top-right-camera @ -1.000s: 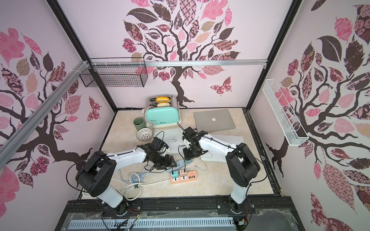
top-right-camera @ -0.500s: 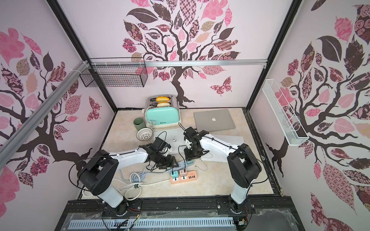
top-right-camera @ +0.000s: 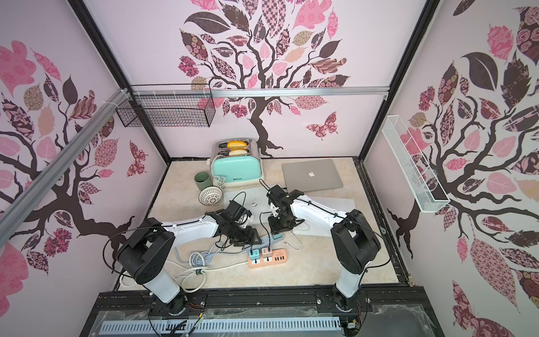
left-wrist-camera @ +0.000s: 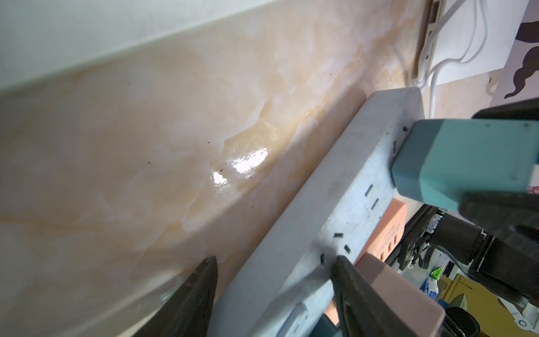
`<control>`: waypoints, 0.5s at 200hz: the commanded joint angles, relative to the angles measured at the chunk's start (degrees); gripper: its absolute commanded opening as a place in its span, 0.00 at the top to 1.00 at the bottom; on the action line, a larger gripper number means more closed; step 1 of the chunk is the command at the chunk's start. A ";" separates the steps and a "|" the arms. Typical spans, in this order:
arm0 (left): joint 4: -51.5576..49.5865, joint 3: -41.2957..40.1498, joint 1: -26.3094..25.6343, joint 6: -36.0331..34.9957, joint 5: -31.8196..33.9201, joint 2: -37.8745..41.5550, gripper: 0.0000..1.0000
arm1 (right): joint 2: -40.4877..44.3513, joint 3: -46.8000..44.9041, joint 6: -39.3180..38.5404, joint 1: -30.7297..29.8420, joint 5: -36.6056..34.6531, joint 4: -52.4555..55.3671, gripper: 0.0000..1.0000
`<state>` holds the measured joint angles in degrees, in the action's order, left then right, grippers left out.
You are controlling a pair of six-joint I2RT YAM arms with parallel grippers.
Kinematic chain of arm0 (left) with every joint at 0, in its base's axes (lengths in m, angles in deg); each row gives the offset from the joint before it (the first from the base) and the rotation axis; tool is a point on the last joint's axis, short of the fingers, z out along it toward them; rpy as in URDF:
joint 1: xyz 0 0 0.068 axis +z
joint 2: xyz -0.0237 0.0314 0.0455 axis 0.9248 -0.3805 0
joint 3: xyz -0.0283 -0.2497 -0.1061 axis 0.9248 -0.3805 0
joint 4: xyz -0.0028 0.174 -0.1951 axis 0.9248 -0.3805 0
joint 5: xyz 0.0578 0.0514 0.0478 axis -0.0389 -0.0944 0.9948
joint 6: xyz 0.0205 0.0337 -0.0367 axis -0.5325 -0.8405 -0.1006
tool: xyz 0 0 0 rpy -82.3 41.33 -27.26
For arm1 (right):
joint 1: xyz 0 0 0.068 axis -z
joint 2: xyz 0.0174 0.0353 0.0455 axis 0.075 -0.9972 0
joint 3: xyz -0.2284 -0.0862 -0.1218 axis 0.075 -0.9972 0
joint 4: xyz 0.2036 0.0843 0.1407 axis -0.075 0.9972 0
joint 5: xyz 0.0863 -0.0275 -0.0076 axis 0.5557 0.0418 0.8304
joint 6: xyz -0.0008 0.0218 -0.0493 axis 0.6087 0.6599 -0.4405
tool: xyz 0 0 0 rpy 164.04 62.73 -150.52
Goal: Unplug the laptop charger
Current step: Remove the plug from the socket.
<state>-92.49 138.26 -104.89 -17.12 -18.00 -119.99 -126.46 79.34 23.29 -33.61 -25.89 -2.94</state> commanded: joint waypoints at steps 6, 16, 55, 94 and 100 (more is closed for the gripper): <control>-6.65 -0.96 -0.93 -1.13 5.98 -0.36 0.32 | -0.52 -0.81 0.99 0.12 2.23 -6.78 1.00; -7.11 -0.59 -0.90 -1.14 6.73 -0.12 0.31 | -0.22 -1.59 0.92 0.11 3.08 -8.04 1.00; -6.51 0.02 -0.89 -1.24 8.43 -4.58 0.31 | 1.62 -3.35 1.00 0.12 3.69 -10.37 1.00; -10.20 1.82 -2.10 -3.97 14.58 -7.13 0.33 | 3.99 -4.35 1.50 0.12 2.92 -10.85 1.00; -10.95 2.08 -2.40 -4.62 15.74 -7.28 0.33 | 4.43 -4.42 1.55 0.12 2.91 -11.03 1.00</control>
<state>-97.24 142.28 -106.23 -18.30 -13.63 -122.13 -123.83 74.78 23.51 -33.54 -24.68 -8.07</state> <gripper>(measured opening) 0.671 0.427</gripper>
